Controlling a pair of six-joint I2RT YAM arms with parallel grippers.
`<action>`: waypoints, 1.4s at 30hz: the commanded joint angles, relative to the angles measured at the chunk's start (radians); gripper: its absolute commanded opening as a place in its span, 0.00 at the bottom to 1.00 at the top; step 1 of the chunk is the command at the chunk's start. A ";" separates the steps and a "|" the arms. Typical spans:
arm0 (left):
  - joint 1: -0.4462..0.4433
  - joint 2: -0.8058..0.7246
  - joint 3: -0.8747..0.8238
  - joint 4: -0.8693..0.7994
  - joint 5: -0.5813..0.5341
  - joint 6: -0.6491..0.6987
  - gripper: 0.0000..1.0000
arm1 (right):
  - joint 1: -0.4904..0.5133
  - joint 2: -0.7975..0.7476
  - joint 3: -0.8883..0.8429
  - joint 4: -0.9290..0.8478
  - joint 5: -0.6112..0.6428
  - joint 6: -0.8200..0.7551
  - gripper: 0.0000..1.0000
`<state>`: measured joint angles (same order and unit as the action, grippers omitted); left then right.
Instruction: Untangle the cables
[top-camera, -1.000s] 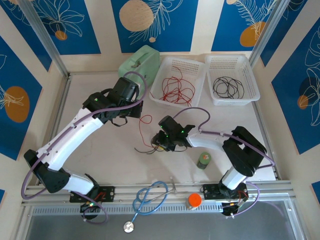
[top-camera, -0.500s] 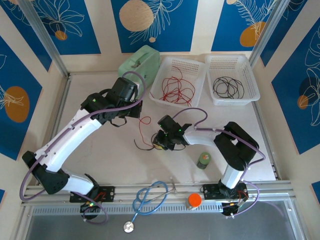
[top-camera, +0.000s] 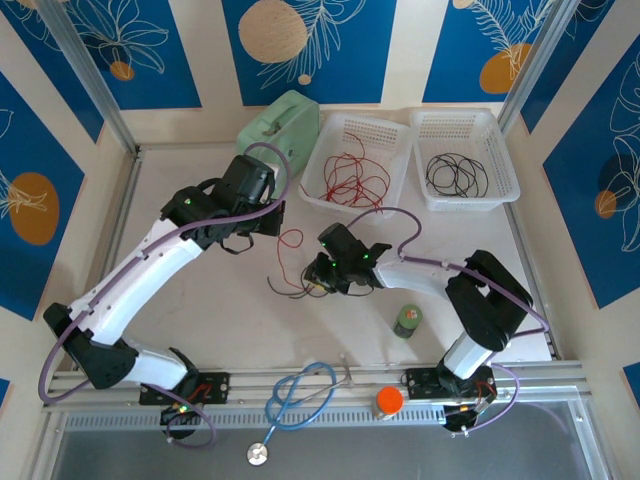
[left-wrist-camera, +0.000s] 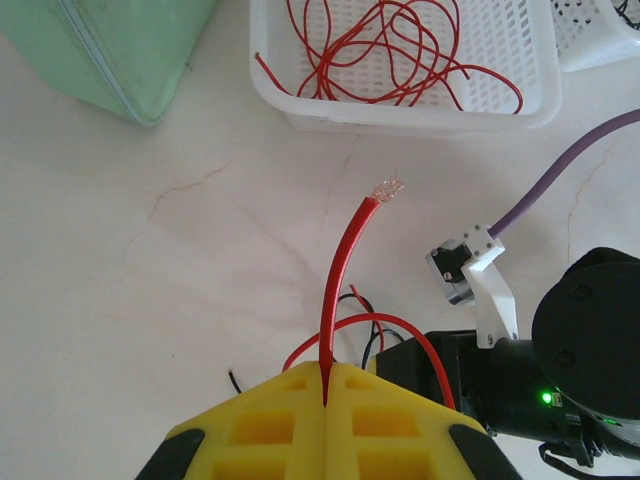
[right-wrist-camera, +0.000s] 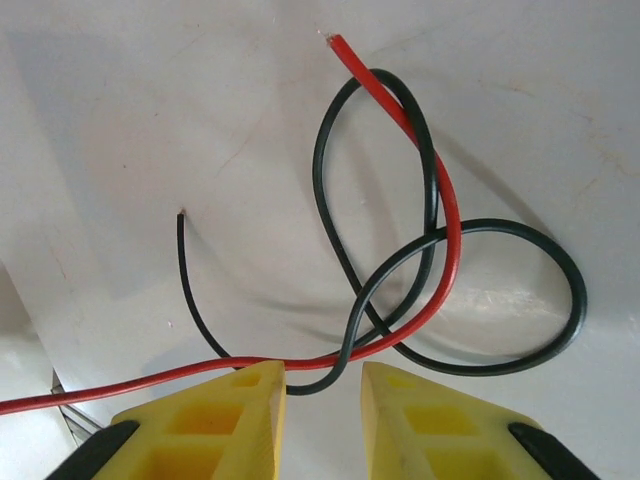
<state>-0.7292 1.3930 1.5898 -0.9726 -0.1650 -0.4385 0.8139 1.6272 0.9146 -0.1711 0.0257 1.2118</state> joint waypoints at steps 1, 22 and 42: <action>-0.009 -0.020 -0.008 0.015 0.013 0.004 0.00 | 0.000 0.031 0.018 -0.014 -0.012 -0.005 0.27; -0.010 -0.040 -0.010 0.010 0.004 0.008 0.00 | 0.008 0.076 0.083 -0.018 -0.006 -0.026 0.28; -0.010 -0.048 -0.014 0.017 0.007 0.010 0.00 | 0.007 0.153 0.139 -0.028 0.003 -0.052 0.30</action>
<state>-0.7296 1.3708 1.5814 -0.9646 -0.1650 -0.4385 0.8177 1.7588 1.0241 -0.1799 0.0227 1.1812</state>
